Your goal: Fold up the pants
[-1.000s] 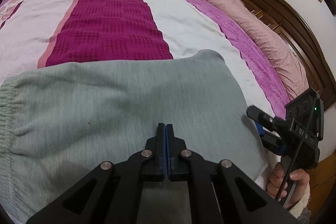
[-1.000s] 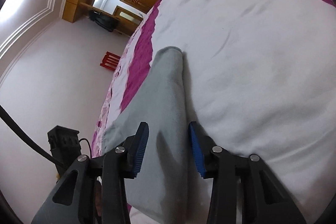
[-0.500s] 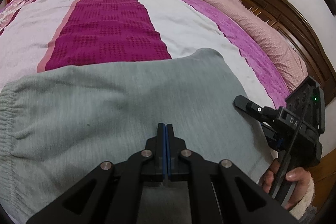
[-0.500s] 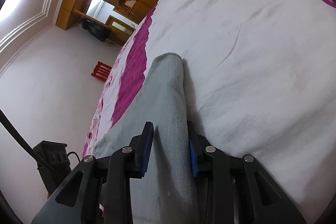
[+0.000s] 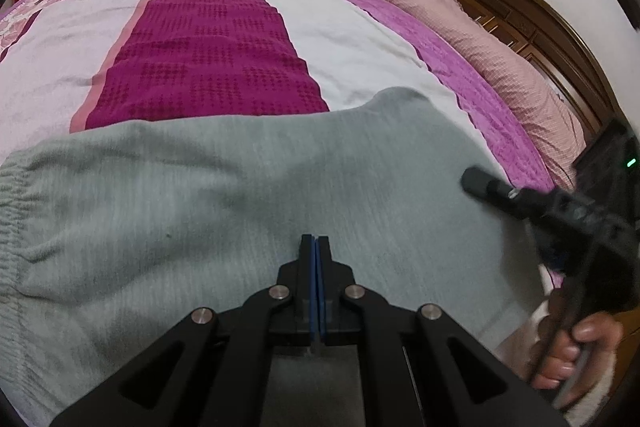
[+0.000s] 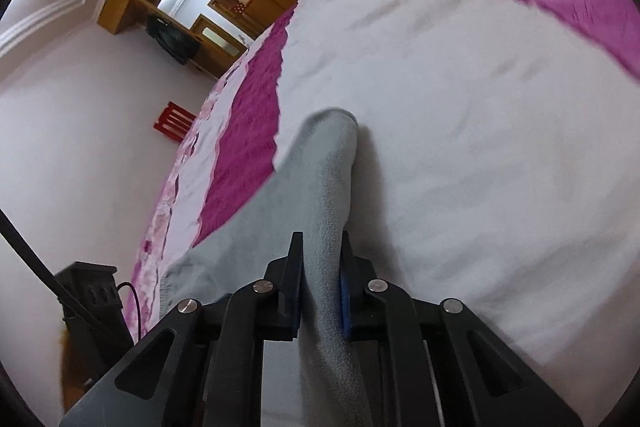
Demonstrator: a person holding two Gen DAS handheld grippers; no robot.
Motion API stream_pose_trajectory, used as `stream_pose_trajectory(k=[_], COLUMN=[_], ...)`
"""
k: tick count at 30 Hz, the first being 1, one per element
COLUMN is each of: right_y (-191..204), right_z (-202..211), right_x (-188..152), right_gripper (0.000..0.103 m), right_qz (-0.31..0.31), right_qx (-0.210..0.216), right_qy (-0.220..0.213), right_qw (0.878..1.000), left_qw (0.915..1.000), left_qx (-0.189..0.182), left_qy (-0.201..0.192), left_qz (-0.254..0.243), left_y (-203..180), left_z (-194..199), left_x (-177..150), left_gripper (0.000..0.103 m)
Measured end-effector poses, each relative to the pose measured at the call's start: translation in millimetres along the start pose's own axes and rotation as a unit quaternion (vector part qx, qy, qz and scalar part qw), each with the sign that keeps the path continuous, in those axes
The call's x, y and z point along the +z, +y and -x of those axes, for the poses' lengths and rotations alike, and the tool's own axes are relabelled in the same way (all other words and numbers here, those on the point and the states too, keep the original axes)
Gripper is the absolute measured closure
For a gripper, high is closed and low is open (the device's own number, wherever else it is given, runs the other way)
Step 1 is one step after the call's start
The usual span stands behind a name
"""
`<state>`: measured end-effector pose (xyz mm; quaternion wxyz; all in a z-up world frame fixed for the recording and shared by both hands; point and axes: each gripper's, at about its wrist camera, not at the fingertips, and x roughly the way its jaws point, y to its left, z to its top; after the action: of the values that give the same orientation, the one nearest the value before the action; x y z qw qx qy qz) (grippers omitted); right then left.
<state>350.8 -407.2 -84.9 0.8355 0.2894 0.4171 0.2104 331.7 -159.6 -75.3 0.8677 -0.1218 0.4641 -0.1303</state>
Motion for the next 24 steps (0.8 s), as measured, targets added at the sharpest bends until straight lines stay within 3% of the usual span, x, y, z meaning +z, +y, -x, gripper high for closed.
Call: stream_pose_trajectory(k=[7, 11, 16, 19, 22, 24], right_y=[85.3, 104.0, 111.5, 117.5, 132.7, 154.0], right_z=[9.6, -1.2, 0.3, 4.4, 4.3, 2.3], right_x=[-9.3, -15.9, -12.6, -13.0, -18.3, -25.4], right_gripper=[0.091, 0.092, 0.092, 0.093, 0.093, 0.093], right_qz=[0.14, 0.161, 0.162, 0.177, 0.205, 0.241], right_qx=[-0.066, -0.109, -0.146, -0.168, -0.195, -0.224], right_qy=[-0.025, -0.023, -0.021, -0.02, -0.018, -0.026], right_qw=[0.988, 0.981, 0.976, 0.97, 0.959, 0.944], left_qw=[0.9995, 0.9986, 0.9902, 0.9857, 0.9844, 0.9852], left_qx=[-0.023, -0.04, -0.108, -0.135, -0.146, -0.137], left_qy=[0.001, 0.003, 0.012, -0.011, -0.059, -0.086], left_qz=[0.021, 0.033, 0.087, 0.1, 0.079, 0.058], left_y=[9.3, 14.7, 32.3, 46.6, 70.4, 92.4], left_z=[-0.5, 0.4, 18.8, 48.7, 87.0, 106.8], left_x=[0.5, 0.7, 2.4, 8.4, 11.4, 9.9], left_gripper=[0.102, 0.102, 0.103, 0.102, 0.102, 0.102])
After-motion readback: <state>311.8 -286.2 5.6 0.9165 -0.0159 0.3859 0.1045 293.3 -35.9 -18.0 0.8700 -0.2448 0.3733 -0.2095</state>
